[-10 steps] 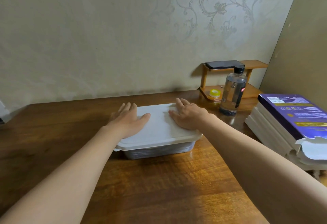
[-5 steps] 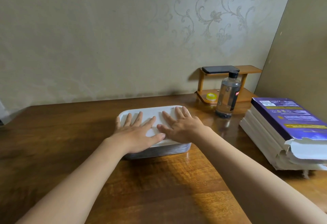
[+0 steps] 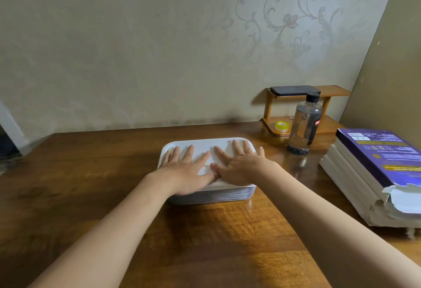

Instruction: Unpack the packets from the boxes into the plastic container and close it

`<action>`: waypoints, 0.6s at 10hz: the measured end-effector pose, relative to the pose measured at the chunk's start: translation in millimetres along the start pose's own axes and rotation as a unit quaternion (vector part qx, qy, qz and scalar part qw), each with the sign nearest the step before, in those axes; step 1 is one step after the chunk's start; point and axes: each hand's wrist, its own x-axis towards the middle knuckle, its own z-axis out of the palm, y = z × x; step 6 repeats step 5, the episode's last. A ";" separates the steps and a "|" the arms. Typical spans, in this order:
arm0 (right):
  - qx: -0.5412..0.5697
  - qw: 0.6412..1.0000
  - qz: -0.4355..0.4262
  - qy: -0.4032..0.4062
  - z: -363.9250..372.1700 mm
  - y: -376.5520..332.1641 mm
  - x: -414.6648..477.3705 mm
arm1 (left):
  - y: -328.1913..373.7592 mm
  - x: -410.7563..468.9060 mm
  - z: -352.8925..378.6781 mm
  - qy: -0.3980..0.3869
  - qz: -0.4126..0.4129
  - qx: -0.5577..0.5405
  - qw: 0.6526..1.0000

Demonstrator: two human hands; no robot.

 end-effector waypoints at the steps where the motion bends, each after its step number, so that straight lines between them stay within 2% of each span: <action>1: 0.004 1.000 -0.002 -0.001 0.7 -0.5 -1.1 | 1.4 -1.0 0.9 0.000 -0.001 0.005 1.000; 2: 0.002 1.000 0.001 0.004 -0.9 -1.9 -5.6 | 1.9 -5.9 1.0 0.009 0.001 0.005 1.000; 3: 0.017 0.998 -0.006 0.053 -2.9 -2.0 -14.1 | 3.3 -11.5 -2.0 0.022 0.005 -0.014 1.000; 4: 0.074 0.990 -0.012 0.119 -4.7 -4.5 -21.0 | 6.2 -19.0 -8.1 0.062 0.006 -0.049 0.997; 5: 0.126 0.980 -0.026 0.152 -16.9 -7.2 -31.2 | 10.4 -28.9 -18.4 0.142 0.017 -0.113 0.983; 6: 0.126 0.980 -0.026 0.152 -16.9 -7.2 -31.2 | 10.4 -28.9 -18.4 0.142 0.017 -0.113 0.983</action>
